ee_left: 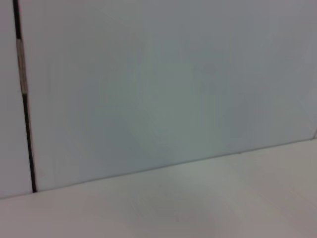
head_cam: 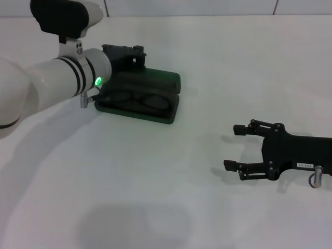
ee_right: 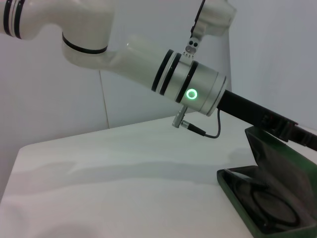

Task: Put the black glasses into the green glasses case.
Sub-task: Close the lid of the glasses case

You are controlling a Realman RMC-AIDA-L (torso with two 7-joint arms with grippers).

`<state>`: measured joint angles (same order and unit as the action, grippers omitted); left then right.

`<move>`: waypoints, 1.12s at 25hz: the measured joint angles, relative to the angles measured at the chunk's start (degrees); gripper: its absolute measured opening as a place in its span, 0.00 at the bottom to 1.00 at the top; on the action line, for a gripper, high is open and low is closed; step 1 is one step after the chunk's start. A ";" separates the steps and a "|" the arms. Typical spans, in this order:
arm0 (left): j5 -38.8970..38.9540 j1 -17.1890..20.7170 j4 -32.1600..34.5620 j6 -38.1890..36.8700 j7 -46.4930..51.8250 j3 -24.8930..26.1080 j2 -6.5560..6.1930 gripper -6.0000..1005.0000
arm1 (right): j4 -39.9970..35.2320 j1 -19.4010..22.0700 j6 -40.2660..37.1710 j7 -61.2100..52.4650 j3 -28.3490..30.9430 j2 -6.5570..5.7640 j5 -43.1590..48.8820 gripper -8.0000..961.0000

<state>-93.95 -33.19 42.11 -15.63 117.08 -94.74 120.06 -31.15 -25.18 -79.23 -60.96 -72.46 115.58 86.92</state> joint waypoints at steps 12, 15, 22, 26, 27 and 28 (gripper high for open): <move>-0.04 2.94 2.30 -1.79 -1.86 0.02 -0.10 0.05 | 0.04 0.03 0.05 0.00 0.02 0.21 0.00 0.92; 0.25 3.76 2.79 -2.09 -2.54 0.16 -0.09 0.06 | 0.04 0.01 0.26 -0.03 -0.04 0.28 -0.03 0.92; 0.49 4.70 2.81 -2.10 -4.03 -0.01 -0.02 0.06 | 0.13 -0.02 0.53 -0.24 0.11 0.26 -0.14 0.92; 0.49 5.09 2.79 -2.09 -4.22 -0.09 0.00 0.06 | 0.29 -0.09 0.57 -0.34 0.13 0.26 -0.16 0.92; 0.49 5.20 2.80 -2.09 -4.30 -0.10 0.00 0.06 | 0.42 -0.14 0.58 -0.40 0.13 0.26 -0.17 0.92; 0.49 5.33 2.80 -2.09 -4.40 -0.10 0.01 0.06 | 0.44 -0.15 0.58 -0.43 0.13 0.26 -0.17 0.92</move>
<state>-93.46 -27.86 44.91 -17.72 112.68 -94.84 120.07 -30.71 -25.33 -78.65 -61.39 -72.33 115.84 86.74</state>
